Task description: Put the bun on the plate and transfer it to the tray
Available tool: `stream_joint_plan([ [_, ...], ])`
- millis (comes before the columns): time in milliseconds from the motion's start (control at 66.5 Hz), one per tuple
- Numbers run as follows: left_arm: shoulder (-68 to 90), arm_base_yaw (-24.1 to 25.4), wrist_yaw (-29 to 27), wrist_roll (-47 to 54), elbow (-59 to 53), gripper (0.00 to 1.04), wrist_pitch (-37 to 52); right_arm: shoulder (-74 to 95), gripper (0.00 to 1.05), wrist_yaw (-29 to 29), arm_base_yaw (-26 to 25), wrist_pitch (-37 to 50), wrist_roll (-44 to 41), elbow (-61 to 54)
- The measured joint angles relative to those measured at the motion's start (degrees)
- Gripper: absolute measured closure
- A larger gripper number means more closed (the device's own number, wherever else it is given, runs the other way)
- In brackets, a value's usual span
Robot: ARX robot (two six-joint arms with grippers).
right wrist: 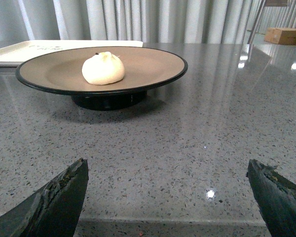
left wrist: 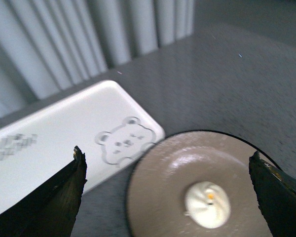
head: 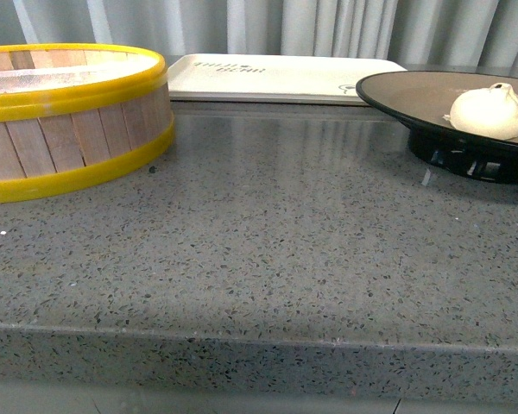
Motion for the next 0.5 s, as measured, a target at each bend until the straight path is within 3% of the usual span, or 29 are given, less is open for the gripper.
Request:
stream_joint_plan([
  [165,-16.4,8.0,1.3,1.2,-16.9,0.07,5.8,0.0,0.08,0.0,0.0,0.0,0.0,0.0],
  [391,-34.3,21.7,9.6,1.6,-36.1,0.07,5.2,0.0,0.08,0.0,0.0,0.0,0.0,0.0],
  [496,-41.4,26.6,0.6,-2.7,-46.8,0.23,14.8,0.0,0.08,0.0,0.0,0.0,0.0,0.0],
])
